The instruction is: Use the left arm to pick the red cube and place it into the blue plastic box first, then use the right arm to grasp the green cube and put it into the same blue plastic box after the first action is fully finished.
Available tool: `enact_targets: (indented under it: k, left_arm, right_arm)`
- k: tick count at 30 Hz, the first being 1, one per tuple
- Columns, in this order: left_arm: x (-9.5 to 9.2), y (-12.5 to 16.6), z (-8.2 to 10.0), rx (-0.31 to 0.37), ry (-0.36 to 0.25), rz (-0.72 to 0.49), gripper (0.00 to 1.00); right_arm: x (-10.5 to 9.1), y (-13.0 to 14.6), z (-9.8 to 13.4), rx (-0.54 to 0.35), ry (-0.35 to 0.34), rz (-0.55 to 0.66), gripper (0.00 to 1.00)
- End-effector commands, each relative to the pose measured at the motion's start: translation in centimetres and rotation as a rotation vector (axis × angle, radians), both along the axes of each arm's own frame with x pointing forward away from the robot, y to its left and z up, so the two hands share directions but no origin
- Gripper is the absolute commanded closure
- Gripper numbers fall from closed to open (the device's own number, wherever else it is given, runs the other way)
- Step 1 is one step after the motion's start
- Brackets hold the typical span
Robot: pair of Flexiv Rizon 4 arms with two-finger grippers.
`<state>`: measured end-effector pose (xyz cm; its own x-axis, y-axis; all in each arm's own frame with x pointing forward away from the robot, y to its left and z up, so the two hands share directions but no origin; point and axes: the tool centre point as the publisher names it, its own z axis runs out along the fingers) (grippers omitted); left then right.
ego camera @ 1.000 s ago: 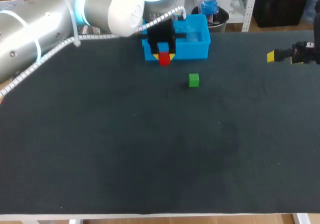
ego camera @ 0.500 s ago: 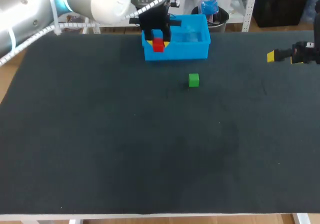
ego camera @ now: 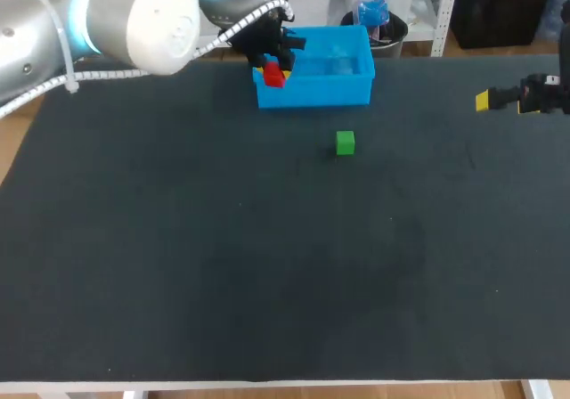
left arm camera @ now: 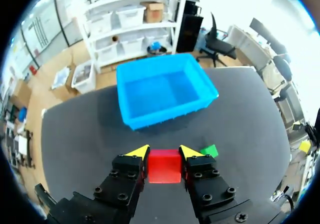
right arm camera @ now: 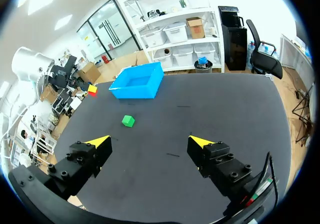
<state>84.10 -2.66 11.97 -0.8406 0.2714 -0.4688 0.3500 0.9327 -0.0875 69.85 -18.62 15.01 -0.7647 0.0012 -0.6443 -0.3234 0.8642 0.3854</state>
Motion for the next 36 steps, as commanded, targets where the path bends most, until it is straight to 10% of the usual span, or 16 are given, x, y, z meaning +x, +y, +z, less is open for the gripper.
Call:
enact_targets:
  k: [1, 20, 36]
  left_arm:
    - [0.0, 0.6, 0.4, -0.043, -0.035, -0.028, 1.0]
    - [1.9, -0.5, 0.2, -0.043, -0.088, -0.018, 1.0]
    - [10.1, -3.0, -0.7, -0.072, -0.109, -0.044, 1.0]
  right_arm:
    - [0.1, 0.1, 0.0, -0.002, 0.001, -0.001, 0.0]
    - [0.1, 0.1, 0.0, -0.002, 0.001, -0.001, 0.0]
    - [0.1, 0.1, 0.0, -0.002, 0.001, -0.001, 0.0]
